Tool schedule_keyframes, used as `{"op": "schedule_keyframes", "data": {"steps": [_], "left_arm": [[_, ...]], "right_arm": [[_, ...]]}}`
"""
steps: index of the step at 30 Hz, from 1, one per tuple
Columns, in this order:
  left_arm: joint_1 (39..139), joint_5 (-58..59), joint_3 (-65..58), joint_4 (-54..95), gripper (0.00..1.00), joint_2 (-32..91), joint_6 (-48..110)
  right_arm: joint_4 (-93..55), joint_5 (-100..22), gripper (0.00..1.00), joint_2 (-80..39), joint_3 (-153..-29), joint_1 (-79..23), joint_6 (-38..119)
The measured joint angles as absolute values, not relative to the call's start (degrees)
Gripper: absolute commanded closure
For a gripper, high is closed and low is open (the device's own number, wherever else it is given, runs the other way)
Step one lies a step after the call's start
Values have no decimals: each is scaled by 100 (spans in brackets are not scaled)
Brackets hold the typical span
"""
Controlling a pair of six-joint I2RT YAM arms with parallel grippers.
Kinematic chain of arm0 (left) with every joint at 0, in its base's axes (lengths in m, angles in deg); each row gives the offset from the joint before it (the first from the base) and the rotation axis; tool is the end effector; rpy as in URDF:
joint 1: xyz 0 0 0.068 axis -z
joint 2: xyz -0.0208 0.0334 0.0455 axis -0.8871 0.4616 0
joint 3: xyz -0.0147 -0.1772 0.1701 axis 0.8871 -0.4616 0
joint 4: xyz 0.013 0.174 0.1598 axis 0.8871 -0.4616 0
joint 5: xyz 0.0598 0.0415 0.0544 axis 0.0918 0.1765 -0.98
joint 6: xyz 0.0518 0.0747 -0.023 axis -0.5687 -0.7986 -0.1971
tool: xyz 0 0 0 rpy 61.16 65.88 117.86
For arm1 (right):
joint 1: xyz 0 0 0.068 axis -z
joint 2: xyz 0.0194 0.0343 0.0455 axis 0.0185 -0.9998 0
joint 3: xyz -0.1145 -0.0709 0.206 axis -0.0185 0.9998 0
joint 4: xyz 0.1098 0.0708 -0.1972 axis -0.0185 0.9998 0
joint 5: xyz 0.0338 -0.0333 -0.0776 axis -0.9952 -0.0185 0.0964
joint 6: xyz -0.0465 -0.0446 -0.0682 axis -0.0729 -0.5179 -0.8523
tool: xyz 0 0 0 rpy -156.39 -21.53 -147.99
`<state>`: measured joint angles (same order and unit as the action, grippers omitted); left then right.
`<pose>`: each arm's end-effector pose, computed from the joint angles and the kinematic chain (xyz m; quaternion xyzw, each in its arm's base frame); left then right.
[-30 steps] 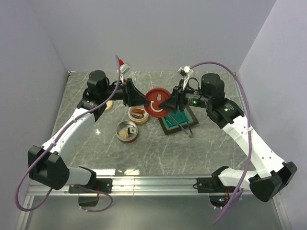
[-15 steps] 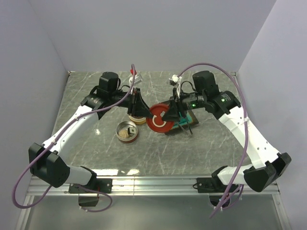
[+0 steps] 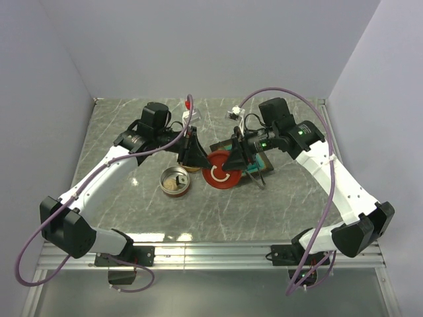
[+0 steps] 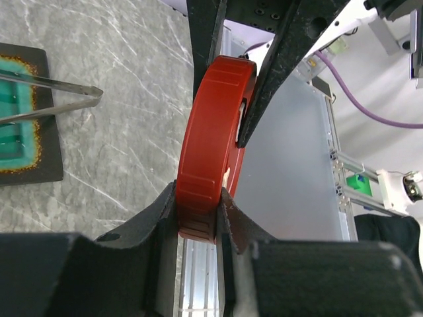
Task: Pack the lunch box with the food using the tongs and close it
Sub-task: Pass the lid of the lunch box from the right arm to the left
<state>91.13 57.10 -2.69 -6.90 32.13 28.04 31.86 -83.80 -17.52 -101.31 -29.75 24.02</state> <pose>0.2174 -0.2059 0.3291 0.3927 0.6727 -0.5743 0.2519 0.1978 0.1963 0.3475 -0.4507 0.7112 0.4652 0.2733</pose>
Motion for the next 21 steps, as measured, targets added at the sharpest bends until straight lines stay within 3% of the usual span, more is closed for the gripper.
{"op": "schedule_keyframes", "data": {"steps": [5,8,9,12,14,18,21], "left_arm": [[9161,5712,-267,-821,98,3208,2647],[9159,5683,-267,-827,83,3162,2649],[9155,5659,-269,-821,72,3134,2662],[8971,5664,-282,-644,55,3042,2909],[8639,5692,-284,-261,49,3016,3327],[7732,5576,-553,775,26,2760,4293],[7338,5248,-874,1479,18,2308,4913]], "right_arm": [[3267,-8407,100,-1752,-10131,-3014,2424],[3225,-8413,100,-1745,-10114,-3018,2553],[3192,-8418,100,-1736,-10107,-3018,2603],[2945,-8435,100,-1669,-10063,-3020,2754],[2668,-8407,100,-1592,-9972,-2996,2907],[1702,-8223,100,-1310,-9534,-2653,3672],[897,-7880,100,-1085,-9320,-2325,4446]]}}
